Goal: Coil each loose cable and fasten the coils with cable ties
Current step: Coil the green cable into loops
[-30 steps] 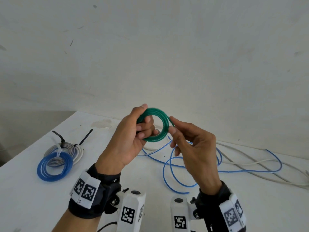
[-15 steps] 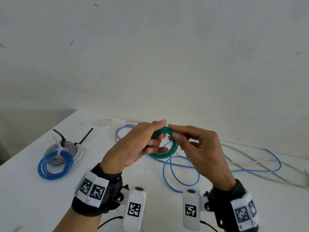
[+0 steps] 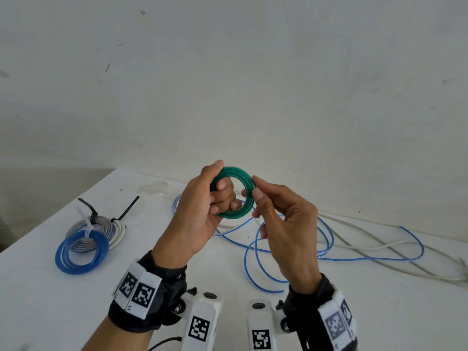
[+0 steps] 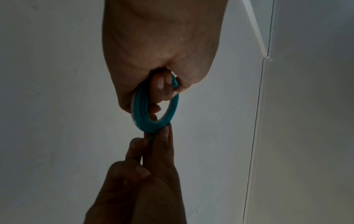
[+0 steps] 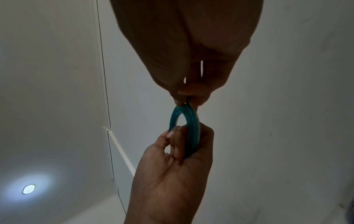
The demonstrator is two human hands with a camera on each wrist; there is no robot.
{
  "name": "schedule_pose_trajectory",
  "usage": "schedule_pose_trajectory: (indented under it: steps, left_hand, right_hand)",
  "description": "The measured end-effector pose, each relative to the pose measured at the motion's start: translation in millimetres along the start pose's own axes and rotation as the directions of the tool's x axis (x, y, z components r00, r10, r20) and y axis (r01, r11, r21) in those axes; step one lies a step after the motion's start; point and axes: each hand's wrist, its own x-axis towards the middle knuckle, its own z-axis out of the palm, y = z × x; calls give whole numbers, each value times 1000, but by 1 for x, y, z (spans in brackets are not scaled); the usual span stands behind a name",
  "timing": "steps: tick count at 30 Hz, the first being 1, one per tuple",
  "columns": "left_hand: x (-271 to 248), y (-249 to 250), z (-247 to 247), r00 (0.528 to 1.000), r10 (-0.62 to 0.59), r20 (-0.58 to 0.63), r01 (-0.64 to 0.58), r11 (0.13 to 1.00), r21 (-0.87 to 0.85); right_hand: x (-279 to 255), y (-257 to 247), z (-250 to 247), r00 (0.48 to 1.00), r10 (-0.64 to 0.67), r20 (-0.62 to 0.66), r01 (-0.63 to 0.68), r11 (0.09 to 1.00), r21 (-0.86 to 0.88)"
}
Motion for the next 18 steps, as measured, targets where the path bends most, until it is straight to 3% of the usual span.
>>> schedule_pose_trajectory:
  steps: [4, 7, 13, 15, 18]
  left_hand:
    - [-3, -2, 4, 1000, 13, -6, -13, 999, -42]
    - [-2, -3, 4, 999, 35, -21, -36, 998, -50]
    - [2, -3, -2, 1000, 12, -3, -12, 999, 33]
    - [5, 0, -8, 999, -31, 36, 24, 987, 158]
    - [4, 1, -11, 984, -143, 105, 101, 939, 328]
  right_hand:
    - [0, 1, 3, 997, 20, -71, -14, 996, 84]
    - [-3, 2, 7, 997, 60, -49, -53, 988, 143]
    - [0, 5, 6, 998, 18, -65, -13, 996, 85]
    - [5, 1, -5, 1000, 2, -18, -2, 999, 42]
    - [9, -3, -22, 986, 7, 166, 5, 998, -70]
